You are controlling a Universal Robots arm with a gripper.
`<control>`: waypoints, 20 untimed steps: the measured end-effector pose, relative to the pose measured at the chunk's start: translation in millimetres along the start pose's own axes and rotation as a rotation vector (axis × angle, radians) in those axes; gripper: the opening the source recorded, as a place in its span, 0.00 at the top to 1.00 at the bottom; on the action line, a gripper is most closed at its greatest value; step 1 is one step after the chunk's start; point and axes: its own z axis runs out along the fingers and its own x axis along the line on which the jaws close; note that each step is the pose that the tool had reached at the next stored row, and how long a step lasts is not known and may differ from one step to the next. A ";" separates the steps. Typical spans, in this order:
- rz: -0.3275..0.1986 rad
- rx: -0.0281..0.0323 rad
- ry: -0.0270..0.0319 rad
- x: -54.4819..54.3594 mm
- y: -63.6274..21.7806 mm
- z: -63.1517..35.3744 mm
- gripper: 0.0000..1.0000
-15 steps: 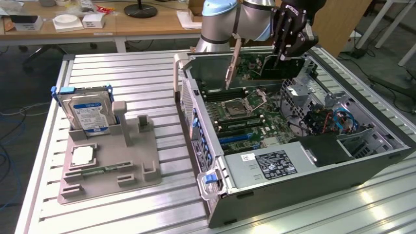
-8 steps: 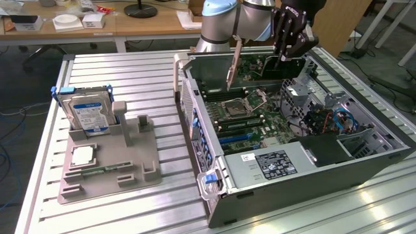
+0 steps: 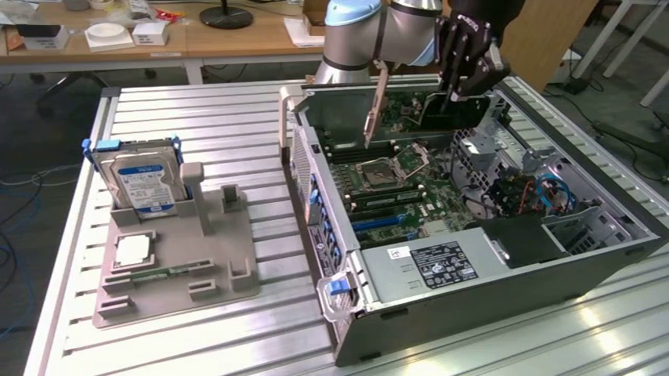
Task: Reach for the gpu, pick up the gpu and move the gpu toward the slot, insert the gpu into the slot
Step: 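Insert the gpu into the slot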
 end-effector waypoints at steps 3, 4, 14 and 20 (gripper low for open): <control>-0.004 0.0000 -0.0002 0.0 0.0 0.9 0.74; -0.010 -0.0002 -0.0004 0.0 0.1 1.1 0.74; -0.043 -0.0008 -0.0018 0.1 0.3 5.6 0.74; -0.044 -0.0008 -0.0019 0.2 0.5 9.1 0.74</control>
